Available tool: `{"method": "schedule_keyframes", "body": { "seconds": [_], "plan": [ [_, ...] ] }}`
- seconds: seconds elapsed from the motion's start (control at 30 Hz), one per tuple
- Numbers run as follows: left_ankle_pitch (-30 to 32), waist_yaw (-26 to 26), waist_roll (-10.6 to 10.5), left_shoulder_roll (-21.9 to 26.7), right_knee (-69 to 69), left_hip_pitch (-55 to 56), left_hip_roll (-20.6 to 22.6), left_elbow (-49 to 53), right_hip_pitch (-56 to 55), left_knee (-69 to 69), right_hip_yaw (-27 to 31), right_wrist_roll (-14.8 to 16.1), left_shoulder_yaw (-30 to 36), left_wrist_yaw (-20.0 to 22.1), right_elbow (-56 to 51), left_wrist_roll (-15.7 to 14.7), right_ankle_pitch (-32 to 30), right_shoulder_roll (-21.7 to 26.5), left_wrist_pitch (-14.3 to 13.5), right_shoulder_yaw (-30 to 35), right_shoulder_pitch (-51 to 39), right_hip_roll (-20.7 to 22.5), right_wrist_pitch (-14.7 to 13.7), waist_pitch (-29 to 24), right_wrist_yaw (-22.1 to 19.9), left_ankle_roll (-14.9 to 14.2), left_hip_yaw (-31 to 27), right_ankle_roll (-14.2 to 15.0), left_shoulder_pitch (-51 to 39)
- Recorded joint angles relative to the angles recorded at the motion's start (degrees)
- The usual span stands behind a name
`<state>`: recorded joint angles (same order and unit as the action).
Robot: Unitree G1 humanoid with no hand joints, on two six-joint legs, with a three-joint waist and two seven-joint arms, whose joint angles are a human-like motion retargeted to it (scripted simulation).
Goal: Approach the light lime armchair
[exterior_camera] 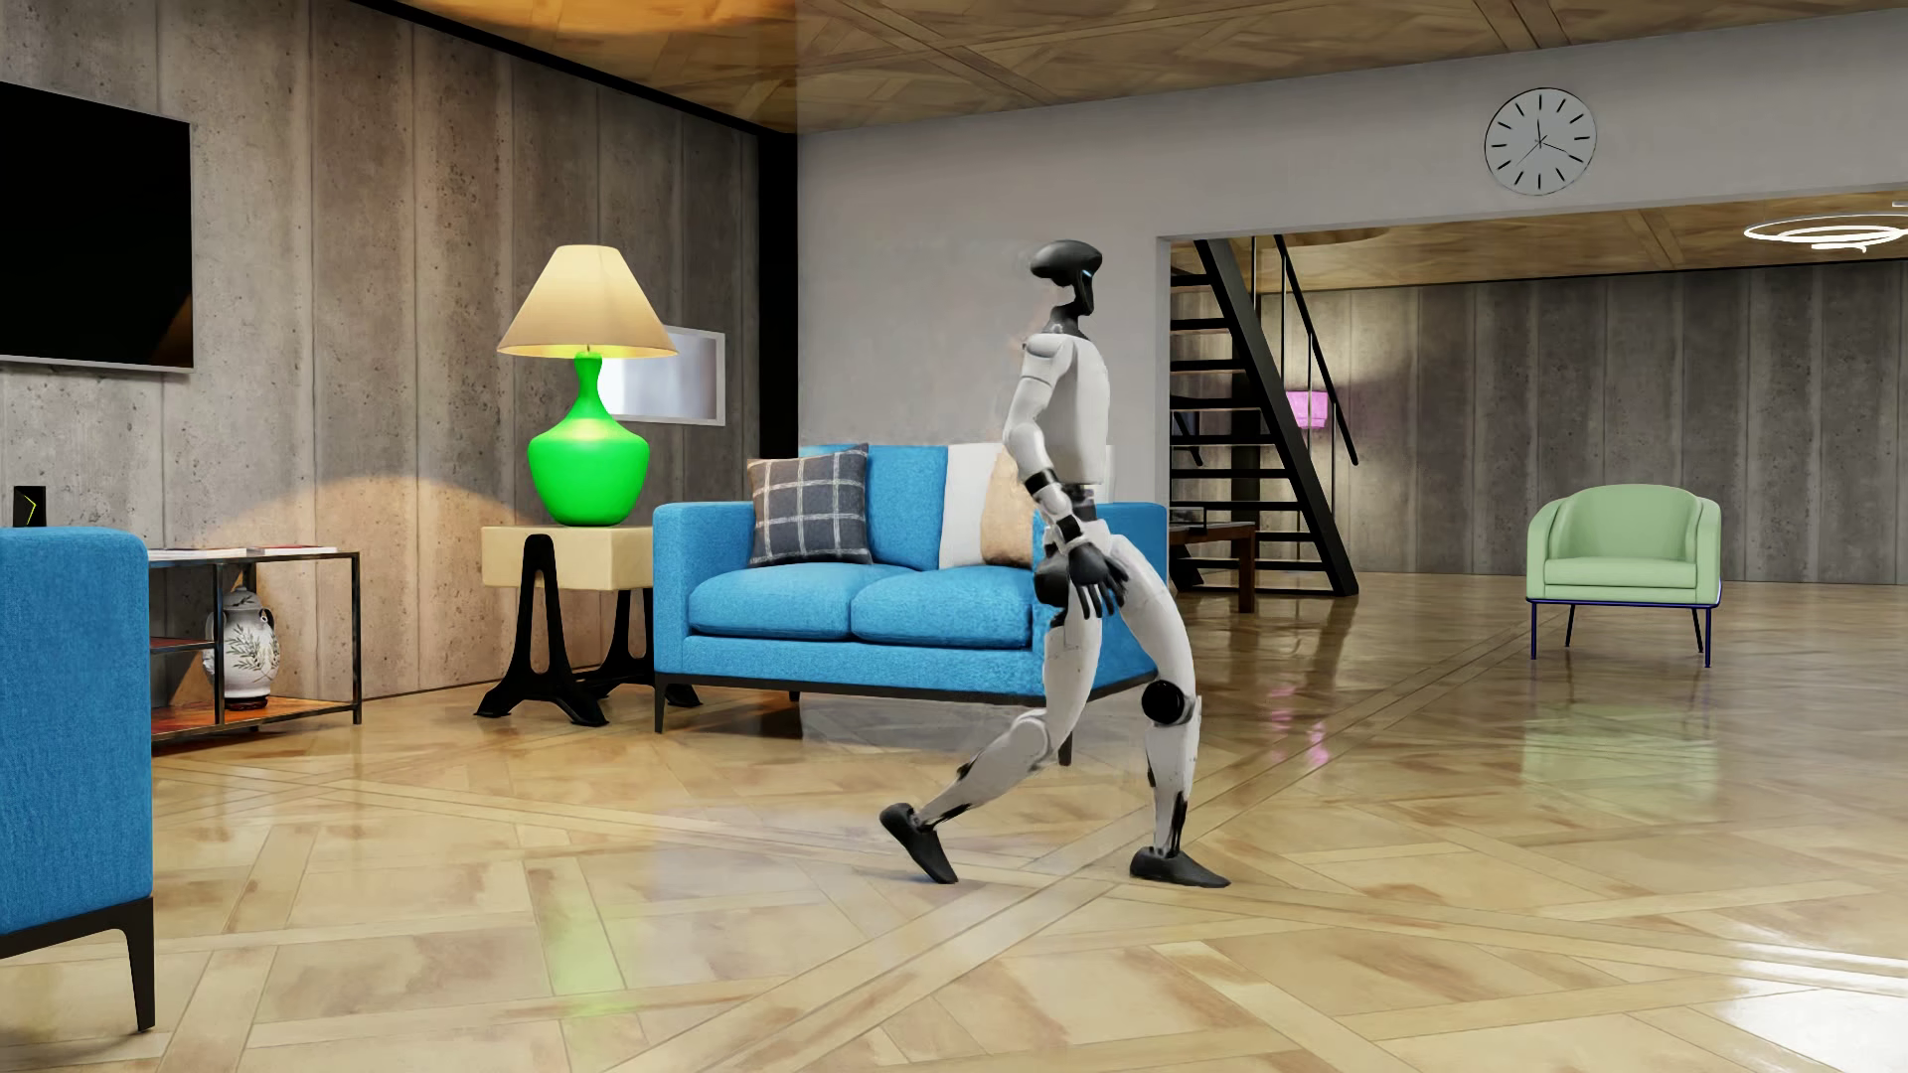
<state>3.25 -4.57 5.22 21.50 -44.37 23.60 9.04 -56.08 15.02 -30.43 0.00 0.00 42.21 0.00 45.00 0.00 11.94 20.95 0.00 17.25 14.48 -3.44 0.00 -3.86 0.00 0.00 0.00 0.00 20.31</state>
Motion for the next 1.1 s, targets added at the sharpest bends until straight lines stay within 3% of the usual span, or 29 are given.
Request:
{"method": "schedule_keyframes", "body": {
  "seconds": [0.03,0.07,0.1,0.13,0.2,0.23,0.3,0.33,0.37,0.4,0.43,0.5,0.53,0.67,0.73,0.8,0.83,0.9,0.93,1.0,1.03,1.1],
  "plan": [
    [6.5,1.1,1.1,0.3,-13.2,-1.2,2.3,-1.0,-3.2,-4.1,0.0,0.0,0.5,0.0,2.6,0.0,-10.7,-0.9,0.0,0.5,1.3,-2.4,0.0,-1.2,0.0,0.0,0.0,0.0,0.3],
    [7.8,2.2,1.5,0.5,-26.1,-3.2,4.2,-0.6,-9.8,-6.0,0.0,0.0,-0.5,0.0,4.0,0.0,-9.9,-1.2,0.0,0.9,2.3,-4.1,0.0,-1.9,0.0,0.0,0.0,0.0,-0.2],
    [7.0,2.3,1.4,0.9,-32.3,-7.8,5.1,0.9,-15.8,-5.2,0.0,0.0,-2.1,0.0,5.0,0.0,-3.4,-1.3,0.0,2.1,2.8,-5.0,0.0,-3.7,0.0,0.0,0.0,0.0,-0.6],
    [4.0,5.0,-0.2,0.8,-30.2,-11.6,4.6,1.9,-21.5,-4.1,0.0,0.0,-3.6,0.0,6.7,0.0,-1.0,-1.3,0.0,3.5,3.0,-4.4,0.0,-3.9,0.0,0.0,0.0,0.0,-1.8],
    [-3.3,11.5,-3.5,1.7,-11.1,-18.5,4.3,6.8,-27.2,-2.6,0.0,0.0,-4.3,0.0,7.1,0.0,0.8,-0.2,0.0,4.2,5.0,-3.7,0.0,-4.3,0.0,0.0,0.0,0.0,-4.1],
    [-7.0,13.0,-4.8,1.6,1.3,-21.6,4.0,8.2,-28.6,-1.2,0.0,0.0,-5.9,0.0,6.9,0.0,-1.7,0.3,0.0,3.1,6.7,-4.0,0.0,-3.7,0.0,0.0,0.0,0.0,-5.3],
    [-14.3,14.6,-6.4,2.9,15.1,-24.8,3.1,12.0,-32.1,-1.5,0.0,0.0,-9.9,0.0,7.3,0.0,-31.5,0.2,0.0,3.1,9.4,-5.3,0.0,-1.7,0.0,0.0,0.0,0.0,-7.4],
    [-18.4,15.7,-6.1,3.8,13.2,-27.6,3.1,13.6,-33.0,-2.5,0.0,0.0,-11.1,0.0,7.4,0.0,-35.7,0.1,0.0,3.5,10.9,-6.8,0.0,-1.4,0.0,0.0,0.0,0.0,-8.1],
    [-20.4,17.0,-6.1,4.4,8.1,-31.0,3.1,14.9,-31.5,-4.8,0.0,0.0,-11.6,0.0,7.2,0.0,-28.6,0.1,0.0,2.9,12.2,-7.4,0.0,-2.2,0.0,0.0,0.0,0.0,-8.4],
    [-17.8,18.4,-7.3,4.0,6.0,-29.9,2.1,15.2,-30.4,-9.5,0.0,0.0,-12.6,0.0,8.4,0.0,-19.8,0.3,0.0,4.5,11.4,-5.9,0.0,-2.2,0.0,0.0,0.0,0.0,-8.8],
    [-10.6,19.9,-8.5,2.0,3.8,-27.0,1.0,13.8,-28.6,-16.0,0.0,0.0,-14.8,0.0,9.8,0.0,-13.7,0.3,0.0,5.2,10.0,-6.2,0.0,-2.6,0.0,0.0,0.0,0.0,-9.5],
    [4.6,17.9,-10.5,-0.1,4.8,-20.8,-1.2,13.3,-23.9,-21.7,0.0,0.0,-9.7,0.0,11.2,0.0,-8.2,2.4,0.0,5.3,6.2,-8.1,0.0,-3.8,0.0,0.0,0.0,0.0,-11.3],
    [6.4,16.0,-10.7,-0.5,5.9,-16.5,-2.4,14.6,-21.7,-22.9,0.0,0.0,-8.9,0.0,10.1,0.0,-6.6,2.7,0.0,3.0,5.6,-9.7,0.0,-3.6,0.0,0.0,0.0,0.0,-10.5],
    [2.4,9.3,-8.6,-1.4,8.4,-2.7,-7.6,9.8,-10.5,-16.1,0.0,0.0,-3.2,0.0,3.1,0.0,0.7,2.7,0.0,1.6,5.4,-13.0,0.0,-2.5,0.0,0.0,0.0,0.0,-5.2],
    [-0.2,6.1,-7.3,-0.8,10.7,2.7,-9.2,7.3,-4.4,-7.6,0.0,0.0,-2.9,0.0,0.0,0.0,3.2,2.1,0.0,2.1,4.5,-11.7,0.0,-1.8,0.0,0.0,0.0,0.0,-1.9],
    [-8.6,2.7,-6.6,0.3,12.4,6.9,-10.6,3.9,0.2,-2.1,0.0,0.0,-0.5,0.0,-2.2,0.0,6.1,2.5,0.0,2.0,2.5,-9.5,0.0,-1.3,0.0,0.0,0.0,0.0,0.8],
    [-8.4,0.0,-5.9,0.9,11.9,8.8,-11.8,2.2,1.5,-1.7,0.0,0.0,1.3,0.0,-3.0,0.0,7.5,2.9,0.0,3.6,0.7,-9.4,0.0,-1.7,0.0,0.0,0.0,0.0,1.9],
    [8.0,-4.4,-3.7,1.5,10.8,14.1,-12.1,-1.0,5.0,-9.3,0.0,0.0,2.6,0.0,-4.0,0.0,5.8,3.7,0.0,4.1,-1.9,-10.9,0.0,-3.2,0.0,0.0,0.0,0.0,3.8],
    [9.9,-5.3,-2.5,1.3,10.0,15.2,-10.6,-3.4,6.4,-12.9,0.0,0.0,4.3,0.0,-3.9,0.0,1.5,3.7,0.0,2.8,-1.7,-11.7,0.0,-3.4,0.0,0.0,0.0,0.0,3.3],
    [3.2,-5.3,-1.3,1.1,0.6,11.6,-7.3,-4.1,0.7,-14.8,0.0,0.0,5.1,0.0,-1.5,0.0,-10.2,3.4,0.0,2.7,0.3,-12.6,0.0,-1.7,0.0,0.0,0.0,0.0,4.0],
    [-0.6,-2.1,-1.1,1.0,-7.4,8.9,-5.5,-2.4,-4.3,-14.8,0.0,0.0,3.4,0.0,0.0,0.0,-10.7,3.1,0.0,3.3,0.6,-11.2,0.0,-1.3,0.0,0.0,0.0,0.0,4.7],
    [-5.2,5.0,-0.2,1.2,-24.2,-2.3,0.0,0.6,-13.3,-10.0,0.0,0.0,4.9,0.0,0.9,0.0,-5.0,2.6,0.0,4.8,2.6,-9.2,0.0,-3.7,0.0,0.0,0.0,0.0,1.7]
  ]
}}
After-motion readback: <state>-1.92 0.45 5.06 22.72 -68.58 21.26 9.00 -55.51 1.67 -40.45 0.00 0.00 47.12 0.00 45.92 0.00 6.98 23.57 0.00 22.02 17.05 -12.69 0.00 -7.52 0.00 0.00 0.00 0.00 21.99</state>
